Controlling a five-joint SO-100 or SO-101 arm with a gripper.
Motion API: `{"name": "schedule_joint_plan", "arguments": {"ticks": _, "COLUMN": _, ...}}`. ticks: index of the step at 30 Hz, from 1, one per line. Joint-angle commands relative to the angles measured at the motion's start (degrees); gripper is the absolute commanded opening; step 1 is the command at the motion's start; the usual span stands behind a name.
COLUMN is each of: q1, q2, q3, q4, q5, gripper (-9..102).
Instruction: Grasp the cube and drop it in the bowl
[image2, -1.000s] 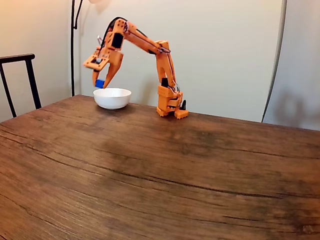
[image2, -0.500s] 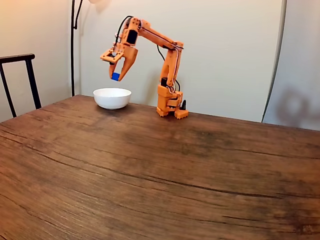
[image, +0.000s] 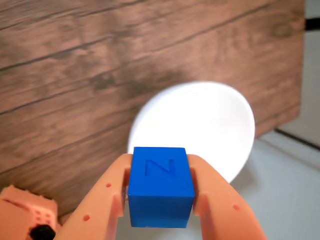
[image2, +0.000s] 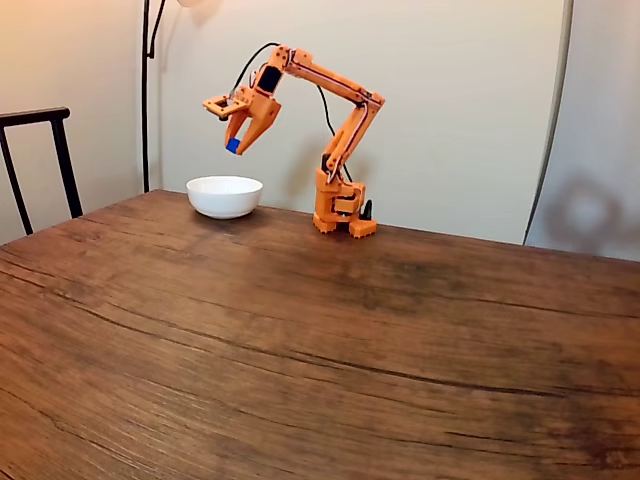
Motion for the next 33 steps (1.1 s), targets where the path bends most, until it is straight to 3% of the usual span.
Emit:
{"name": "schedule_joint_plan", "arguments": {"ticks": 1, "q1": 2.9, "q2": 1.7, "q3": 0.0, "q4": -2.1, "q5": -0.2, "gripper": 9}}
{"name": "schedule_joint_plan", "arguments": {"ticks": 18, "q1": 17.4, "q2": 1.8, "q3": 2.6, "q4": -9.1, "q5": 0.8, "gripper": 9}}
{"name": "schedule_joint_plan", "arguments": {"ticks": 33, "q1": 18.6, "q2": 1.0, "q3": 22.3, "q4": -30.1, "q5": 2.8, "gripper": 10}}
